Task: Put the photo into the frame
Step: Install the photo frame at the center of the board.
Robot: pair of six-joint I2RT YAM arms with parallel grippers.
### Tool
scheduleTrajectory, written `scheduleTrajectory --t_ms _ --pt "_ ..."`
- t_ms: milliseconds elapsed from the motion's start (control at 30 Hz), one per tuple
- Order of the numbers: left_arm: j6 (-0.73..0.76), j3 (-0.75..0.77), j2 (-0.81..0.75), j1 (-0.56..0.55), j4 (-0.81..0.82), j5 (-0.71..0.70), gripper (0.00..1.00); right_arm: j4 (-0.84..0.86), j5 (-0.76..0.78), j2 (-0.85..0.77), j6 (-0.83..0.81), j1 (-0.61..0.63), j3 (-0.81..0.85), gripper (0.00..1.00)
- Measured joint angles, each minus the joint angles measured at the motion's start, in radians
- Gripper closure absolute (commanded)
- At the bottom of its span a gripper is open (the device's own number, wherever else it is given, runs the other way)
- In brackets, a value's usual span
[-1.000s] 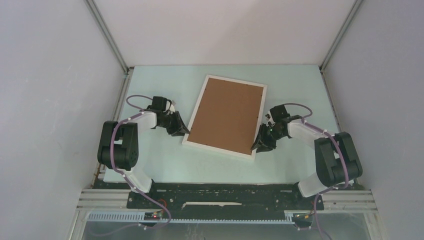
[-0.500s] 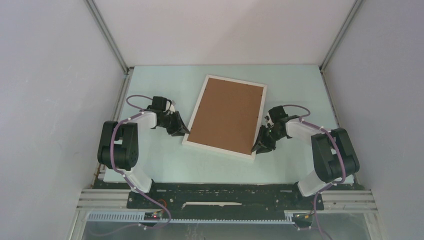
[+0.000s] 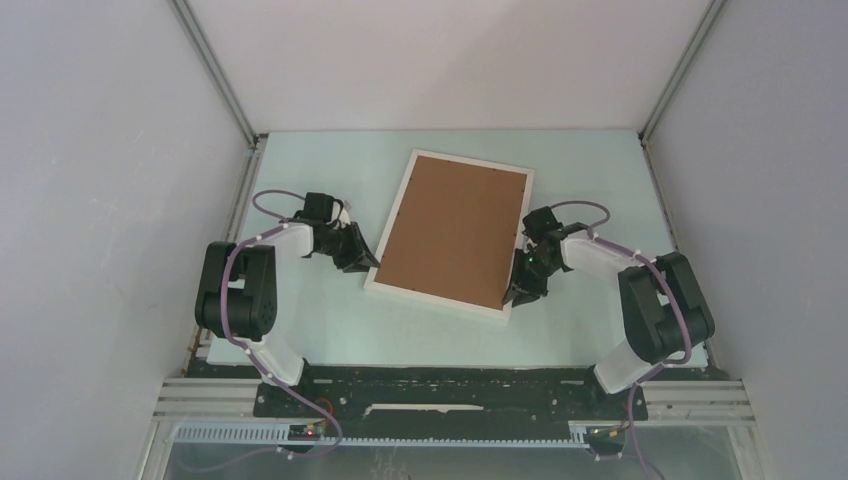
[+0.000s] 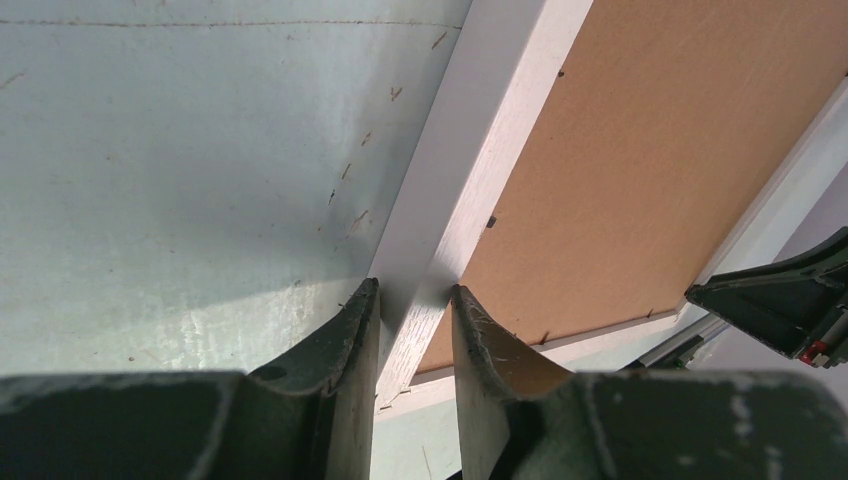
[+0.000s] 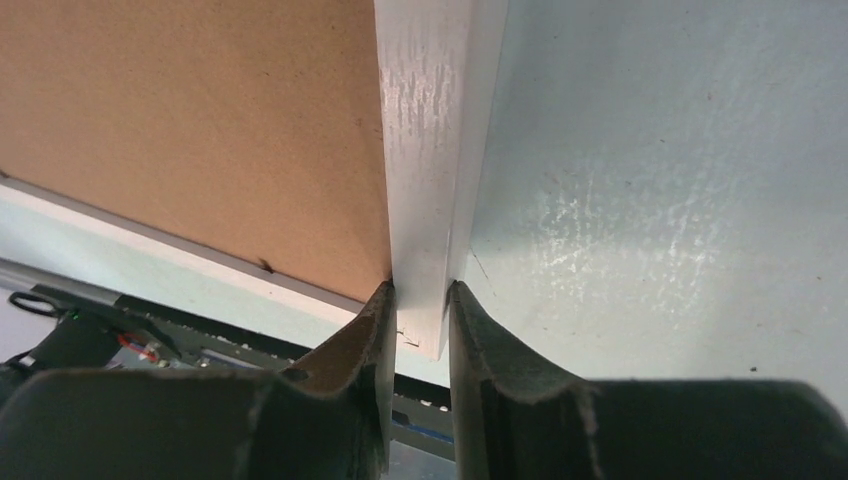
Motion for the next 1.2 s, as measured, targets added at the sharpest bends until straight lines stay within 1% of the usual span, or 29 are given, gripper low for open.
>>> scheduleTrajectory --t_ms 267,633,833,933,1000,1033,1100,1200 --pt "0.0 0.0 0.0 0.0 0.0 0.0 0.85 -0.108 0.148 0.043 0.036 0.086 0.095 0.73" --pt "-0.001 0.0 0.0 0.0 0.0 0.0 0.86 -0.323 0.362 0.188 0.053 0.219 0.299 0.73" --pt "-0.006 0.0 0.0 -0.001 0.001 0.0 0.86 -0.36 0.425 0.215 0.054 0.259 0.335 0.71" --pt "-0.007 -0.001 0.0 -0.002 0.003 0.0 0.86 -0.36 0.428 0.211 0.048 0.26 0.336 0.63" --pt "-0.007 -0.002 -0.001 -0.002 0.004 0.0 0.86 -0.347 0.439 0.189 0.034 0.26 0.324 0.52" --pt "-0.007 -0.004 -0.002 -0.002 0.006 0.0 0.86 -0.333 0.456 0.173 0.024 0.258 0.316 0.49" --pt "-0.008 -0.01 -0.006 -0.005 0.012 0.0 0.86 -0.313 0.472 0.135 -0.007 0.253 0.318 0.47" --pt "-0.008 -0.012 -0.007 -0.013 0.015 0.0 0.86 -0.314 0.485 0.095 -0.06 0.253 0.394 0.44"
